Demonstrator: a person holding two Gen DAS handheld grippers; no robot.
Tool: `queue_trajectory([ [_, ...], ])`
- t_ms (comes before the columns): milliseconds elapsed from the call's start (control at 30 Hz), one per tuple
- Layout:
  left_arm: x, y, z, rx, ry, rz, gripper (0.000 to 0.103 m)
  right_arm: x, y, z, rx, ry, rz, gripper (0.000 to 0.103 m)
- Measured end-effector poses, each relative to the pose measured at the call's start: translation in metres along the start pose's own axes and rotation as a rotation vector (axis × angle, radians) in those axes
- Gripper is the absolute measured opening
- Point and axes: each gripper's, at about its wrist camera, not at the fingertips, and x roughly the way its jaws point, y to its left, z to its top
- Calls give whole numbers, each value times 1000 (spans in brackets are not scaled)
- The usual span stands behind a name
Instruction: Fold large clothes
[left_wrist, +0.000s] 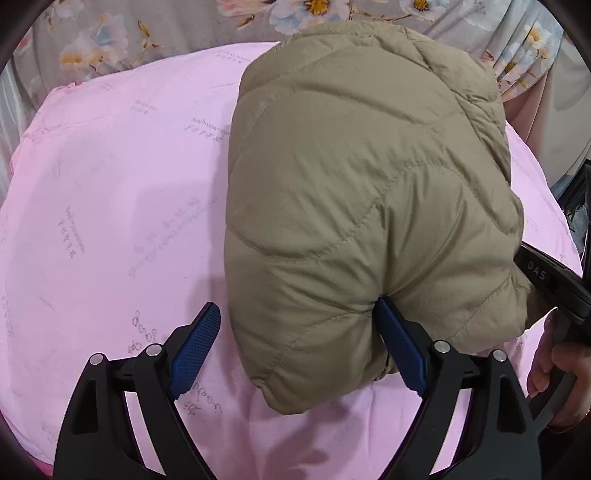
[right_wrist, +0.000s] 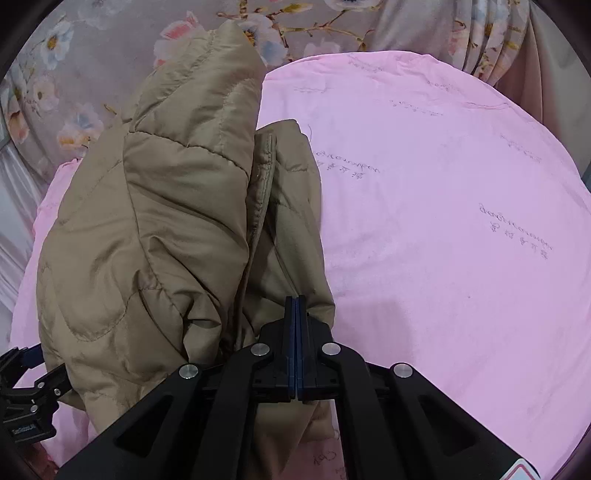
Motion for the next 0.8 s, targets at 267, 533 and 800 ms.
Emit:
queue_trajectory([
  [267,5,-5,4,14,1,-9,84,-64,13,31,47,-137,121,12],
  [533,1,-7,2,11,21,-31,84,-25,41,19,-53,-33,116,30],
  [800,-36,25,10,-90,-23,-123,81,-23,28,14,-76,-44,25,6],
])
